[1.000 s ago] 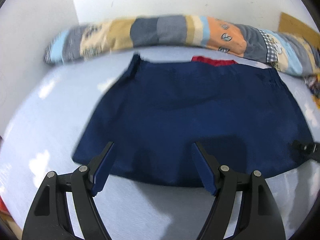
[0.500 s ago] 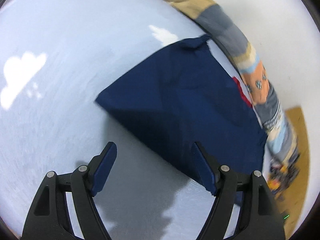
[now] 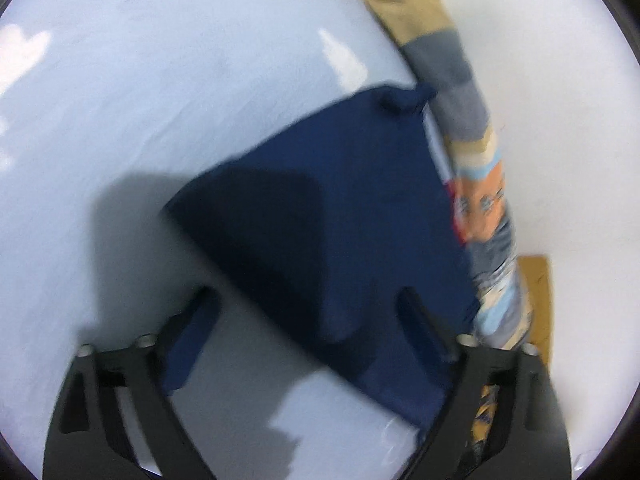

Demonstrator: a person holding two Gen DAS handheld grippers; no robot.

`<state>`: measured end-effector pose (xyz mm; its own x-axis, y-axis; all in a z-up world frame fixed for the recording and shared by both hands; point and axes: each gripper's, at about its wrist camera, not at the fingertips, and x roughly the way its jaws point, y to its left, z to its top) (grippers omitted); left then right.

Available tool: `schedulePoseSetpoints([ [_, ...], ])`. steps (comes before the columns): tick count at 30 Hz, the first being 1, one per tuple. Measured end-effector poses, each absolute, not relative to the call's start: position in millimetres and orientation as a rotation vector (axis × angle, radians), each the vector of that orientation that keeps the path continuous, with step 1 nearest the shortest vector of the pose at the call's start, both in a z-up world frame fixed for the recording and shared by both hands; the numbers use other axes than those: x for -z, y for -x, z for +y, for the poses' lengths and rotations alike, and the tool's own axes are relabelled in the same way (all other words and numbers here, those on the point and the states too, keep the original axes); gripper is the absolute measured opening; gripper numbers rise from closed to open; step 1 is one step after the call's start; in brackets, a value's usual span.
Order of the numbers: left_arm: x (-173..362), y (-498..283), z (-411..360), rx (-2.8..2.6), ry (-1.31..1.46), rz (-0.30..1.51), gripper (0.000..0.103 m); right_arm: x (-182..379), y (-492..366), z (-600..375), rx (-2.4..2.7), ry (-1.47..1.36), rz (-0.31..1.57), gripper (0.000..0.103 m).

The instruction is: Fold large clothes

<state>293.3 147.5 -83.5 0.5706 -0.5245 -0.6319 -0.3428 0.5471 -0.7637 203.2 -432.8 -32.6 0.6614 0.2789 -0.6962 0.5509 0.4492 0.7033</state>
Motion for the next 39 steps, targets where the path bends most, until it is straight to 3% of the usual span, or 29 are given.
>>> schedulePoseSetpoints([
  [4, 80.0, -309.9, 140.5, 0.106, 1.023, 0.878, 0.103, 41.1, -218.9, -431.2, 0.164, -1.149, 0.752, 0.058],
  [5, 77.8, -312.9, 136.8, 0.105, 1.004, 0.853, 0.103, 40.9, -223.1, -430.8, 0.153, -1.135, 0.74, 0.05],
  [6, 74.7, -316.3, 132.0, 0.104, 0.969, 0.839, 0.102, 41.2, -230.5, -430.0, 0.144, -1.112, 0.743, 0.033],
  [8, 67.2, -315.3, 130.2, 0.03, 0.875, 0.831, 0.056, 42.1, -234.3, -432.1, 0.135, -1.101, 0.739, 0.024],
  [9, 64.8, -316.8, 129.1, 0.005, 0.821, 0.837, 0.026, 39.9, -234.7, -432.1, 0.137, -1.095, 0.736, 0.021],
  [13, 56.1, -309.3, 128.6, -0.004, 0.776, 0.797, 0.019, 12.1, -230.1, -422.4, 0.131, -0.964, 0.718, 0.015],
  [19, 31.2, -270.9, 110.7, 0.009, 0.668, 0.753, 0.016, -33.6, -192.9, -416.1, 0.05, -0.902, 0.645, 0.013],
  [24, 24.1, -206.2, 114.3, 0.0, 0.658, 0.782, 0.016, -43.5, -139.3, -426.6, 0.059, -0.934, 0.733, 0.014],
  [25, 27.7, -197.6, 115.5, -0.007, 0.667, 0.801, 0.022, -40.6, -134.2, -428.2, 0.082, -0.93, 0.769, 0.017],
  [27, 41.0, -174.4, 122.0, -0.077, 0.676, 0.862, 0.035, -22.4, -111.2, -443.4, 0.212, -0.966, 0.898, 0.033],
  [29, 53.0, -155.9, 145.7, -0.174, 0.781, 0.893, 0.041, 2.4, -86.1, -472.1, 0.342, -1.151, 0.969, 0.046],
  [32, 47.1, -136.4, 182.0, -0.38, 0.843, 0.819, 0.041, 1.8, -58.9, -504.7, 0.476, -1.268, 0.851, 0.046],
  [36, 16.4, -158.4, 172.5, -0.342, 0.692, 0.732, 0.041, -57.5, -95.1, -485.6, 0.368, -0.942, 0.716, 0.046],
  [39, -4.3, -188.0, 109.4, -0.162, 0.478, 0.722, 0.043, -75.6, -154.6, -404.2, 0.135, -0.59, 0.758, 0.046],
])
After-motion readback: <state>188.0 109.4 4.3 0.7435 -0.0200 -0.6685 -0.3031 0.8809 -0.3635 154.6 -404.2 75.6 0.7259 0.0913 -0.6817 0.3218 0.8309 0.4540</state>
